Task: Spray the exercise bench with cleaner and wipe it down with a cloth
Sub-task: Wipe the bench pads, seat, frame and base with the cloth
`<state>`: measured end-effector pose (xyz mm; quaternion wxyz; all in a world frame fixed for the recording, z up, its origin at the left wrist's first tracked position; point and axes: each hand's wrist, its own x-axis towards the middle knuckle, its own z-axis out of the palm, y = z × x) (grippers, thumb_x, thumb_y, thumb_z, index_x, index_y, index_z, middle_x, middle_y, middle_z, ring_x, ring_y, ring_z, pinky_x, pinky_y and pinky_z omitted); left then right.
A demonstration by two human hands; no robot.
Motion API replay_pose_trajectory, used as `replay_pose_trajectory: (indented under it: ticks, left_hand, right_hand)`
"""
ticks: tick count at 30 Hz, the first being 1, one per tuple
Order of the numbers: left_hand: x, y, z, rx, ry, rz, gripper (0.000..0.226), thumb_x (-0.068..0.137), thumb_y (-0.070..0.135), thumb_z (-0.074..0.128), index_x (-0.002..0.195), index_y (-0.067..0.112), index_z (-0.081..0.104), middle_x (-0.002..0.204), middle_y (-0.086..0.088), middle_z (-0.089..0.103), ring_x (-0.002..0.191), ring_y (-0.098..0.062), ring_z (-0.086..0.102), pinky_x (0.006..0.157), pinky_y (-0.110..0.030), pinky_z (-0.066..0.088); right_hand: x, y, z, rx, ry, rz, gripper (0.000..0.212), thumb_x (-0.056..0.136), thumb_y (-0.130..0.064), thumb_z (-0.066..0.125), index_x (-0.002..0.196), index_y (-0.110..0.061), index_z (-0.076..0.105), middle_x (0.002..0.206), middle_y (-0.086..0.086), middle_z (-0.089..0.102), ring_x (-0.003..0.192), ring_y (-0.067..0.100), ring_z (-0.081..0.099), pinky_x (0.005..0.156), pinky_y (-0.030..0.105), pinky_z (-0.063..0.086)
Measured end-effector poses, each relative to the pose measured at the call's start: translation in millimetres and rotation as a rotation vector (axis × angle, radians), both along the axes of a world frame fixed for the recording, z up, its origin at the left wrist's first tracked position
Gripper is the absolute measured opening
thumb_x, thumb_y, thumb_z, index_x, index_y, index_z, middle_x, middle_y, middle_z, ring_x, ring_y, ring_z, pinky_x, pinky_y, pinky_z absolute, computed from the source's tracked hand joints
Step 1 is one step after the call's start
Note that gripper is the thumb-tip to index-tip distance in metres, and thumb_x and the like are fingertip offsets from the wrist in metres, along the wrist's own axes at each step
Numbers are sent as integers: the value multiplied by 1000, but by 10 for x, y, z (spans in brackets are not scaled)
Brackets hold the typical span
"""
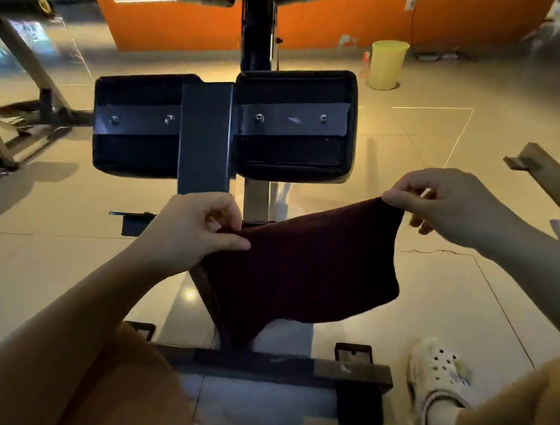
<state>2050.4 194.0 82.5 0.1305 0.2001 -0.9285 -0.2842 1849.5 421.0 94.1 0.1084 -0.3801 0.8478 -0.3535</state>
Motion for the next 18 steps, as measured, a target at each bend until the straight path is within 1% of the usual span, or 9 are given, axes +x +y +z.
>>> replay_pose_trajectory:
  ticks: [2,5,7,9,11,12,14,16,18]
  left_hand:
    - [-38,-26,-9,28,75,2,14,77,14,76,78,21,64,86,9,64,81,-2,59,62,-10,44]
    - [-78,-148,-27,154,119,48,14,75,11,77,77,18,66,88,4,68,82,-10,66,60,-14,51]
    - [-76,-238,-34,274,164,101,11,74,10,76,76,16,67,83,4,70,80,-10,68,58,-13,52]
    - [-62,-324,-37,382,206,150,8,73,12,75,76,13,68,77,5,69,78,-5,67,55,-11,50]
    - [-23,-386,-35,435,232,186,7,74,14,73,76,12,66,69,9,66,72,-3,65,52,-10,48]
    - [-2,-405,-35,430,236,192,7,75,14,72,76,12,66,66,9,65,69,-2,63,51,-10,47]
    - [37,-427,-37,359,211,190,7,78,14,71,76,16,65,66,5,64,69,-5,63,53,-12,48]
    - [72,-439,-39,233,139,187,10,81,17,70,76,23,65,66,3,62,71,-11,62,58,-18,46]
    - [108,-447,-51,64,49,174,14,84,21,68,75,31,62,72,7,63,74,-9,59,61,-21,41]
  right_hand:
    - [-30,-102,-7,-48,29,-28,14,95,-31,57,89,-22,66,75,-1,63,69,15,63,58,23,45]
    - [-67,-300,-28,-120,76,-52,11,95,-26,59,93,-20,67,81,-4,65,77,15,63,67,26,51]
    - [-100,-395,-72,-90,117,-47,12,95,-26,59,96,-20,70,80,-11,61,81,15,60,67,24,46]
    - [-135,-443,-122,-21,220,-31,19,95,-29,59,103,-18,73,81,-16,58,79,8,54,65,18,39]
    - [-136,-485,-150,25,333,2,23,95,-31,58,105,-17,74,84,-13,59,77,6,51,65,13,34]
    - [-129,-515,-163,28,353,17,23,96,-31,57,104,-18,74,83,-13,60,75,6,51,65,13,34]
    - [-110,-583,-183,1,292,24,17,96,-29,58,97,-20,73,77,-14,63,70,5,57,63,16,41]
    - [-102,-652,-193,-62,97,-3,10,94,-25,62,91,-22,70,79,-6,66,70,10,63,64,23,52]
    - [-115,-682,-190,-96,-138,-27,5,91,-20,66,90,-19,70,88,1,67,77,15,64,63,25,54]
